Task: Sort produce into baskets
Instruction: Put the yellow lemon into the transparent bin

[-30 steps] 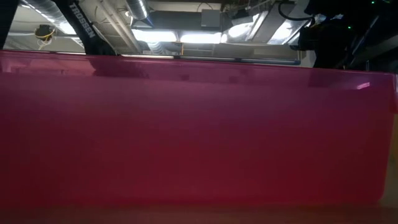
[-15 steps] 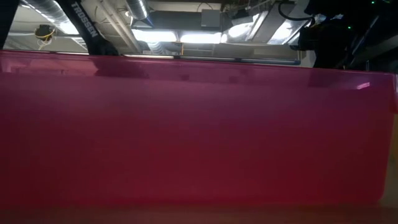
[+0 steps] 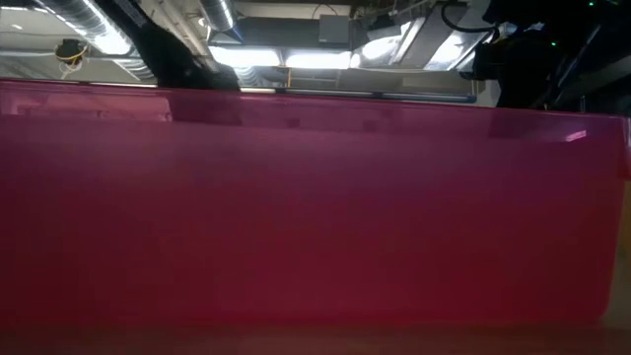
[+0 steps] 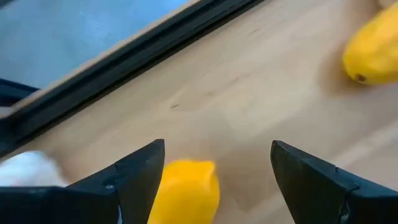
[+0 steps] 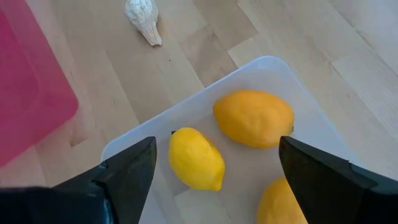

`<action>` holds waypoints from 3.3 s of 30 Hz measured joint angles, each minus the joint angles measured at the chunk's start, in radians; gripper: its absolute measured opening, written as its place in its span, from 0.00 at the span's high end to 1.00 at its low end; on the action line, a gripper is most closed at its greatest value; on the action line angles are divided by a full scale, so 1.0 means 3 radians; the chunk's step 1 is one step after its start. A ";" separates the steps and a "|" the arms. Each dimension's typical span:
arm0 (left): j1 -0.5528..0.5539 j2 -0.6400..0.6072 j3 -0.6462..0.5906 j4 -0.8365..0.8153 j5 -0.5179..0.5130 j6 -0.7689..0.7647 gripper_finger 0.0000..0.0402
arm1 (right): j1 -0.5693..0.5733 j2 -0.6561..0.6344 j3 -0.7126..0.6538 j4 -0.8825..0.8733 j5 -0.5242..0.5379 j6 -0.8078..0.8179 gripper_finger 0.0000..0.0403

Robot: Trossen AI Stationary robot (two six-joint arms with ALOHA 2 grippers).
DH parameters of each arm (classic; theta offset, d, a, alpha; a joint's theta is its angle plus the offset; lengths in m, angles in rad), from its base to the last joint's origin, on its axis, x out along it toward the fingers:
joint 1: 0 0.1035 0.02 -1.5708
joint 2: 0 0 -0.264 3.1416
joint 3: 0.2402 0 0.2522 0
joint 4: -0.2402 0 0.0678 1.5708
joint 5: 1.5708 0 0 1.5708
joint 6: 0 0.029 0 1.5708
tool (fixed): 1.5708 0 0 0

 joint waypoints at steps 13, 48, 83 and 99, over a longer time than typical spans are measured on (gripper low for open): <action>-0.0025 -0.0332 -0.0129 -0.0354 -0.0128 0.0974 0.28 | 0.0001 0.0000 0.0000 -0.0001 -0.0007 -0.0001 0.18; 0.0145 0.0291 -0.0243 -0.0101 -0.0105 0.0457 0.46 | 0.0001 0.0000 0.0000 0.0000 0.0052 -0.0061 0.18; -0.1239 -0.1252 -0.0243 0.0375 0.0045 0.0364 0.50 | 0.0001 -0.0001 -0.0001 0.0240 0.0039 -0.0118 0.18; -0.2215 -0.1217 -0.0241 0.1450 0.0126 0.0514 0.50 | 0.0001 0.0163 -0.0001 0.1830 -0.0406 -0.0356 0.18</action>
